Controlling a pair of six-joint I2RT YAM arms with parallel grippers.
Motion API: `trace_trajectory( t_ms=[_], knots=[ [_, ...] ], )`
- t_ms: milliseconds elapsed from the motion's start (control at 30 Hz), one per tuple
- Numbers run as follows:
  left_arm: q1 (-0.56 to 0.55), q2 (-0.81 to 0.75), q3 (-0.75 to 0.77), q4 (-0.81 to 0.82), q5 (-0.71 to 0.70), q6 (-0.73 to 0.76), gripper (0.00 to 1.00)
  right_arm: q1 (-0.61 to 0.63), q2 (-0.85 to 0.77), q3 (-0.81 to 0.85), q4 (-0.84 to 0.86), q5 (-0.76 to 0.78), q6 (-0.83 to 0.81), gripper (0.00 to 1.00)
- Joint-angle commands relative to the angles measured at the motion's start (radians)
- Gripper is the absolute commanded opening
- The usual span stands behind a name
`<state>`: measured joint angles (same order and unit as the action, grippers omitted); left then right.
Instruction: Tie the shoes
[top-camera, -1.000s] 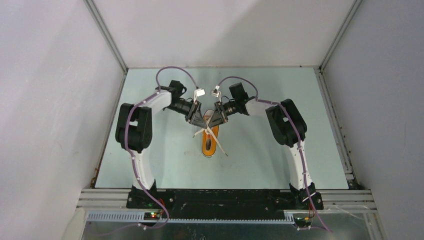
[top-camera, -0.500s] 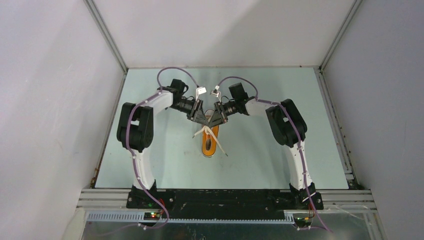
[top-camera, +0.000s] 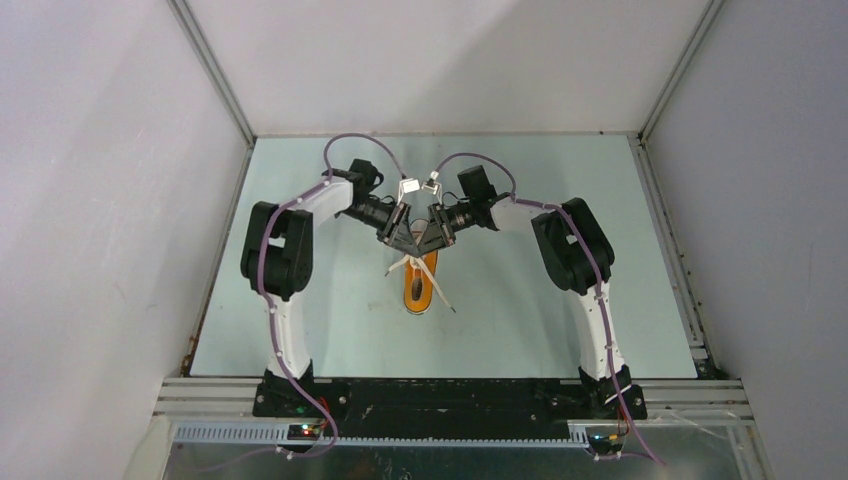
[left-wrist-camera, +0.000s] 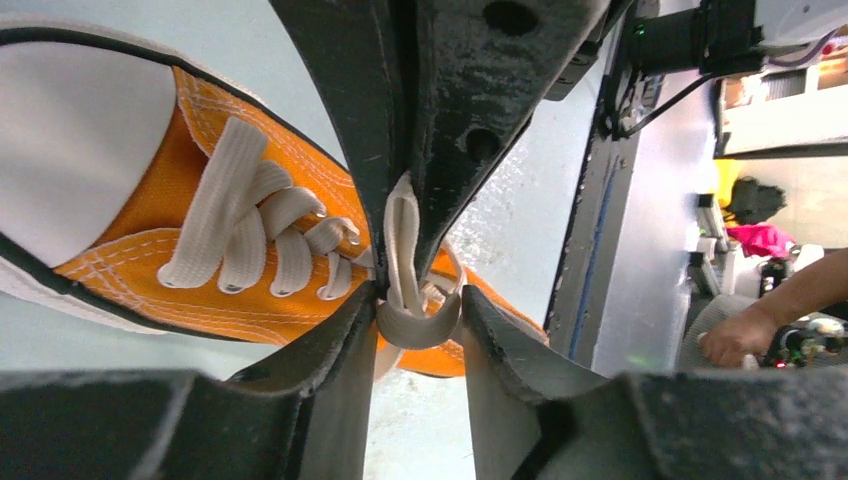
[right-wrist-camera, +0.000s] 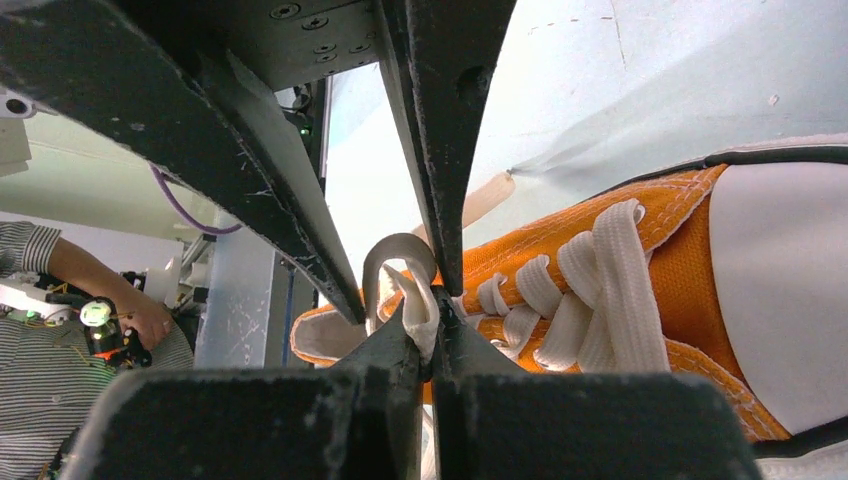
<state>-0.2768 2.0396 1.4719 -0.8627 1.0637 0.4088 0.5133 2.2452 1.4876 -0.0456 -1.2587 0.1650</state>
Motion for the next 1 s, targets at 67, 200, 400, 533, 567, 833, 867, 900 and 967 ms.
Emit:
trace_trajectory(
  t_ms=[67,200,400,533,567,833,867,900,967],
  knots=[
    [-0.003,0.012,0.054,-0.066,-0.015,0.069,0.31,0.003,-0.052,0.027,-0.008,0.010,-0.018,0.03],
    [-0.002,0.013,0.052,-0.059,-0.017,0.062,0.26,0.002,-0.053,0.024,-0.012,0.012,-0.021,0.03],
    [-0.004,0.010,0.050,-0.061,-0.018,0.066,0.19,0.000,-0.053,0.025,-0.013,0.015,-0.018,0.02],
    [-0.004,-0.002,0.050,-0.063,-0.018,0.083,0.04,-0.008,-0.059,0.024,-0.013,0.010,-0.004,0.02],
    [-0.004,-0.010,0.051,-0.055,-0.017,0.085,0.02,-0.011,-0.063,0.024,-0.013,0.005,-0.001,0.02],
    [-0.017,-0.133,-0.119,0.307,-0.093,-0.125,0.00,-0.030,-0.087,0.013,-0.027,-0.042,0.021,0.02],
    [-0.017,-0.138,-0.134,0.337,-0.107,-0.132,0.00,-0.030,-0.090,0.012,-0.027,-0.047,0.023,0.02],
    [-0.019,-0.147,-0.141,0.353,-0.114,-0.149,0.00,-0.030,-0.090,0.010,-0.025,-0.050,0.024,0.02],
    [-0.019,-0.160,-0.158,0.385,-0.125,-0.157,0.00,-0.032,-0.090,0.008,-0.027,-0.049,0.026,0.02]
  ],
)
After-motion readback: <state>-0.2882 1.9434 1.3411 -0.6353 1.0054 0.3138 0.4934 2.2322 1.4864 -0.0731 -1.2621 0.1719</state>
